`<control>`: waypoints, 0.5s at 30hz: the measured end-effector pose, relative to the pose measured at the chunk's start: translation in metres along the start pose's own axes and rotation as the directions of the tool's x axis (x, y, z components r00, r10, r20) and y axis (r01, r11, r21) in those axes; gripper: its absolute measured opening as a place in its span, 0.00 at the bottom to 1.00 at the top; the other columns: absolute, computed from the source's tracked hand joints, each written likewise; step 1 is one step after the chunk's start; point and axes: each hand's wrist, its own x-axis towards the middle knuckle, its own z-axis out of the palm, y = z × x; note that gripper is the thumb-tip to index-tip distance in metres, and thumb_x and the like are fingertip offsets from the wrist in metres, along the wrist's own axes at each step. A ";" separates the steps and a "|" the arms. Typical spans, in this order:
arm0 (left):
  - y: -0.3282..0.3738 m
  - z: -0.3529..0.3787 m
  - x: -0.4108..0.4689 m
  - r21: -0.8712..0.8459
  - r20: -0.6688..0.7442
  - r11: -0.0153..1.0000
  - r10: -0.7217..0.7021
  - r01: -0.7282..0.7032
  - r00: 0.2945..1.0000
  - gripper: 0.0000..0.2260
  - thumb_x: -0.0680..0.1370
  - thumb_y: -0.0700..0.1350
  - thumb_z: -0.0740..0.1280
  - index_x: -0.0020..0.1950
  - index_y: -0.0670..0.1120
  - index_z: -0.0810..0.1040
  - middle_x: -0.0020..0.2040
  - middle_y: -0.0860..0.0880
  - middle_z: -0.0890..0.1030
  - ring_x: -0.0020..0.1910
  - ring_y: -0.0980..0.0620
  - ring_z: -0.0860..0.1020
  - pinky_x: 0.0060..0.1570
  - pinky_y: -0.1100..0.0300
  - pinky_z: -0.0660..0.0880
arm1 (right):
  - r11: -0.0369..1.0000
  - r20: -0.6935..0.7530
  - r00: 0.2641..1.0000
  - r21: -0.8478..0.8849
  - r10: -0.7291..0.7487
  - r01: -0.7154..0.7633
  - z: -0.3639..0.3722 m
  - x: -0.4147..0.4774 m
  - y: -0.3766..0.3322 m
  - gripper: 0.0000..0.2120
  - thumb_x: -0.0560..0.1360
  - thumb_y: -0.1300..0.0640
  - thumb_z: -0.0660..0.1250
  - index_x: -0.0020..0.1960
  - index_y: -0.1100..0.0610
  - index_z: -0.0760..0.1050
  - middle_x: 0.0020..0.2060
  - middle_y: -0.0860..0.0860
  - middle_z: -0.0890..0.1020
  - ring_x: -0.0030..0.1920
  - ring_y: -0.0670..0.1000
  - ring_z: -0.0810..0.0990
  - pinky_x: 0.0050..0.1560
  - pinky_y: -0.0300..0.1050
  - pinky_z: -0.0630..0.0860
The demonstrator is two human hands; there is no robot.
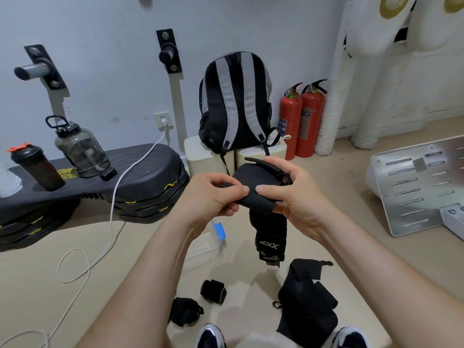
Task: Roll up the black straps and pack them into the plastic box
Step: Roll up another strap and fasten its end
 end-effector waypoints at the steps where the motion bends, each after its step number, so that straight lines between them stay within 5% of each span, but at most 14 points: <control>1: 0.000 -0.002 0.000 0.029 0.036 1.000 -0.012 0.011 0.999 0.03 0.75 0.38 0.73 0.42 0.41 0.84 0.31 0.47 0.77 0.26 0.56 0.75 0.30 0.66 0.73 | 0.999 -0.019 1.000 -0.029 -0.017 0.017 -0.001 0.001 0.001 0.31 0.69 0.72 0.73 0.67 0.49 0.75 0.60 0.55 0.78 0.56 0.56 0.83 0.54 0.58 0.82; 4: -0.001 -0.004 -0.004 0.123 0.178 0.992 -0.037 0.015 0.983 0.05 0.76 0.39 0.72 0.48 0.37 0.84 0.29 0.49 0.76 0.27 0.56 0.74 0.29 0.67 0.72 | 0.987 -0.112 0.990 -0.146 -0.088 0.071 -0.003 0.005 0.002 0.27 0.69 0.72 0.71 0.55 0.41 0.81 0.57 0.51 0.81 0.58 0.55 0.81 0.57 0.61 0.80; 11: -0.005 0.001 -0.005 0.274 0.243 0.960 -0.004 -0.064 0.970 0.06 0.72 0.38 0.77 0.43 0.37 0.83 0.34 0.43 0.82 0.34 0.51 0.81 0.41 0.58 0.81 | 0.987 -0.266 0.959 -0.149 -0.095 0.057 -0.011 0.011 -0.005 0.28 0.70 0.74 0.69 0.66 0.51 0.78 0.58 0.53 0.81 0.57 0.53 0.82 0.58 0.56 0.81; 15: -0.004 0.004 -0.008 0.232 0.226 0.968 0.044 -0.098 0.973 0.03 0.71 0.35 0.77 0.42 0.37 0.84 0.32 0.45 0.82 0.33 0.54 0.81 0.34 0.66 0.77 | 0.991 -0.287 0.955 -0.129 -0.080 0.045 -0.016 0.013 -0.011 0.29 0.72 0.75 0.68 0.66 0.51 0.77 0.58 0.56 0.81 0.55 0.55 0.82 0.56 0.55 0.82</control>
